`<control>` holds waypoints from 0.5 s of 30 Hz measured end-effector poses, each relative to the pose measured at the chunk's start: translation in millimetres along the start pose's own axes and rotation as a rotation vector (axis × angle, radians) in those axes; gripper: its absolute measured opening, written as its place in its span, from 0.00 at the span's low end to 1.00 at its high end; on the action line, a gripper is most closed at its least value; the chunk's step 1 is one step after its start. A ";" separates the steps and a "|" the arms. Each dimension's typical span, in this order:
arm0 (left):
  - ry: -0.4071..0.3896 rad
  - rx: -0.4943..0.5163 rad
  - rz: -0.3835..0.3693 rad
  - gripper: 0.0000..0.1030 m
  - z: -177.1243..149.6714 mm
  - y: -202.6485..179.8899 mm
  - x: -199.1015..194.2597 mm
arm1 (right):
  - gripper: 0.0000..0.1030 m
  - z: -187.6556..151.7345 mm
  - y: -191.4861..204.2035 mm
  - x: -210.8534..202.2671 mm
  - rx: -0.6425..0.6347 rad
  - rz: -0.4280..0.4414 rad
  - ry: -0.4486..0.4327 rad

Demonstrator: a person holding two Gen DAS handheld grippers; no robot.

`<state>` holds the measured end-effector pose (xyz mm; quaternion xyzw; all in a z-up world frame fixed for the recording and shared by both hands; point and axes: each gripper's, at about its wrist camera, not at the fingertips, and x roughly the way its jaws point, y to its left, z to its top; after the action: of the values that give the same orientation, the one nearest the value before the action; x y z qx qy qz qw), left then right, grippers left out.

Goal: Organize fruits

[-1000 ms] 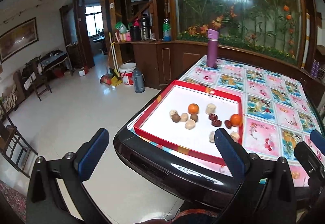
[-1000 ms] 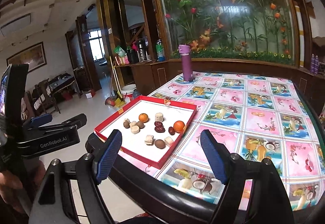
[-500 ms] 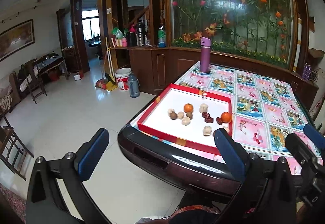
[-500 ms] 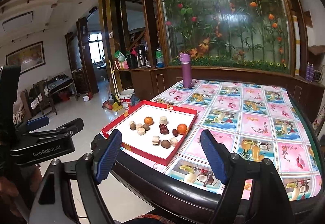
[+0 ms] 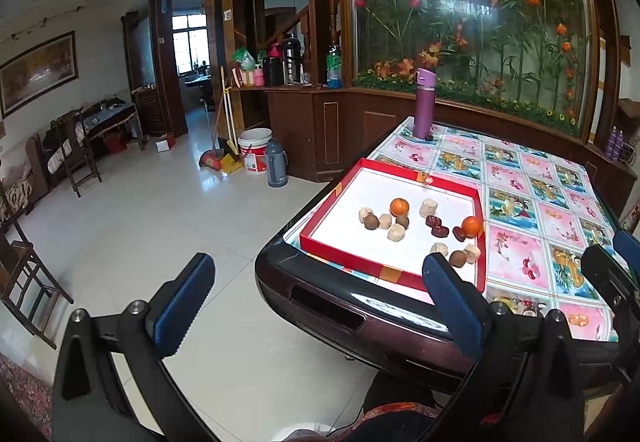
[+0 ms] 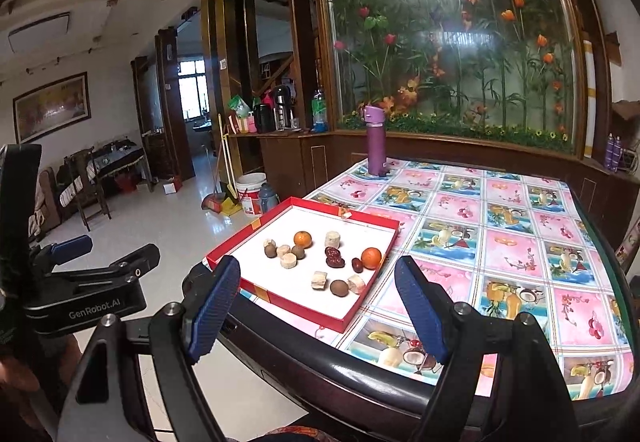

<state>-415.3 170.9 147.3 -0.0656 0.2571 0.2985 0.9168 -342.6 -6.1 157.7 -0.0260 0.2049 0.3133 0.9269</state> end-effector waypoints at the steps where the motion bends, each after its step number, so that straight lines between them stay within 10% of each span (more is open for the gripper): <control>1: 0.003 -0.001 -0.008 1.00 -1.4 1.3 -0.8 | 0.77 0.0 1.6 -1.5 -0.001 -0.004 -0.001; 15: -0.041 -0.013 -0.046 1.00 -2.4 14.2 -25.5 | 0.77 -2.9 23.1 -20.1 -0.041 -0.016 -0.031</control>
<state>-442.1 168.7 158.7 -0.0711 0.2347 0.2800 0.9281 -371.8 0.4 165.0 -0.0415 0.1839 0.3105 0.9317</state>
